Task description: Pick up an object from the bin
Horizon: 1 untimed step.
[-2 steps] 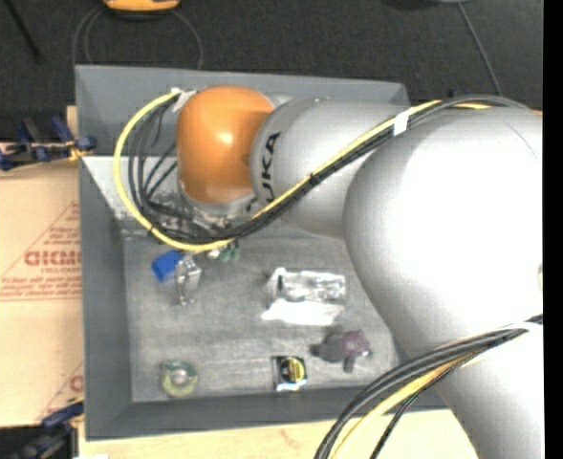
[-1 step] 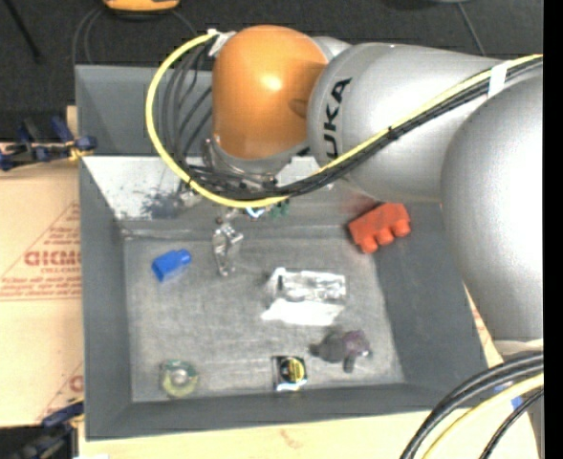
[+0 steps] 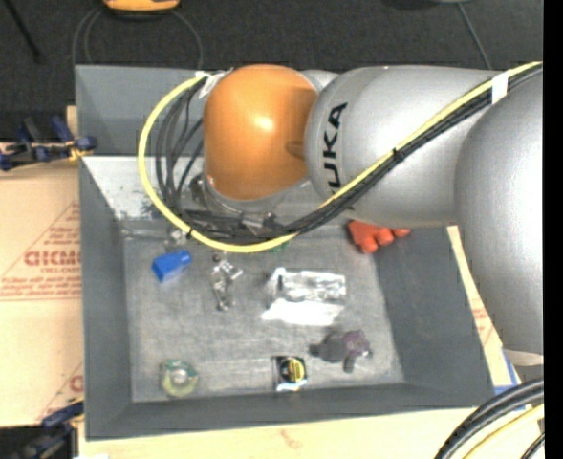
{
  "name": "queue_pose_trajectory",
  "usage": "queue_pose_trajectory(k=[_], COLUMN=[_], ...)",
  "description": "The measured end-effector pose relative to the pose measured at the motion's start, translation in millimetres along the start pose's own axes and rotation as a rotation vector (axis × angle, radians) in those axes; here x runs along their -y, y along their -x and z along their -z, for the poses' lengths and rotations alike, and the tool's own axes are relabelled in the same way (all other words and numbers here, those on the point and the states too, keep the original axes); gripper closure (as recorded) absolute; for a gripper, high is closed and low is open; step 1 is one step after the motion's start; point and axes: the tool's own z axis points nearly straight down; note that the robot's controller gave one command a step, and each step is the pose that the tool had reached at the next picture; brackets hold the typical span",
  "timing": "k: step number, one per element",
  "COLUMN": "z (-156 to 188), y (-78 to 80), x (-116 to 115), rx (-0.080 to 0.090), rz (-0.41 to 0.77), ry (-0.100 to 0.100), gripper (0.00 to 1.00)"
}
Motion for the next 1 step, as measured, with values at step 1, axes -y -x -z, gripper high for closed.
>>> queue_pose_trajectory(k=[1], z=[-109.2], y=[41.5], x=[42.0], rx=[0.001], rz=[0.167], ry=[0.000], gripper=[0.00])
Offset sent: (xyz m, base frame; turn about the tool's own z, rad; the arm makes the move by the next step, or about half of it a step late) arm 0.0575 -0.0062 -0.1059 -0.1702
